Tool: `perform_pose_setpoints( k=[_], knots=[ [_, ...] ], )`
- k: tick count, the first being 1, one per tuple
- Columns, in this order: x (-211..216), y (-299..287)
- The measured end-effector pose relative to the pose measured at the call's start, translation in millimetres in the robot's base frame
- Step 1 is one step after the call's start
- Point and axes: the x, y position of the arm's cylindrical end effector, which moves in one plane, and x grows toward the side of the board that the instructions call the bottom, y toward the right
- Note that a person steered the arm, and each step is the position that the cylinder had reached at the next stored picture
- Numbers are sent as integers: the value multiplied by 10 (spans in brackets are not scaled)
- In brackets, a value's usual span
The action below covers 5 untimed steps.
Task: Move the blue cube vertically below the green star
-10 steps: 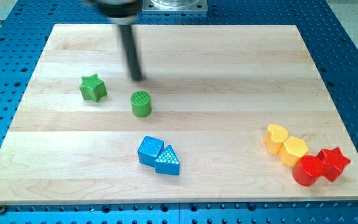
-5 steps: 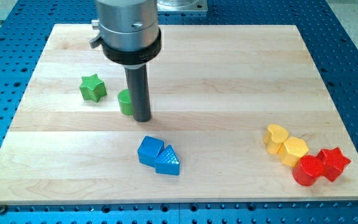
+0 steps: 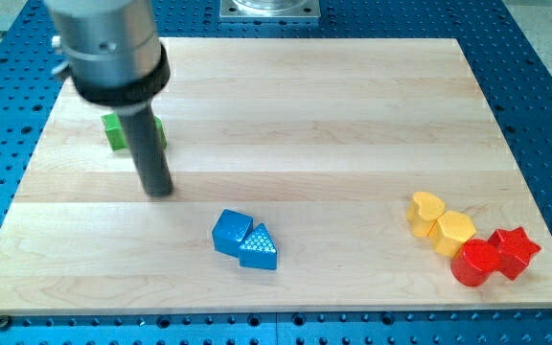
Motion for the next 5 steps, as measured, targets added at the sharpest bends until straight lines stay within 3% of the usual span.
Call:
perform_pose_setpoints(
  k=[1, 2, 3, 4, 5],
  knots=[
    [682, 0],
    [1055, 543],
    [1011, 1650],
    [904, 1917],
    [768, 948]
  ],
)
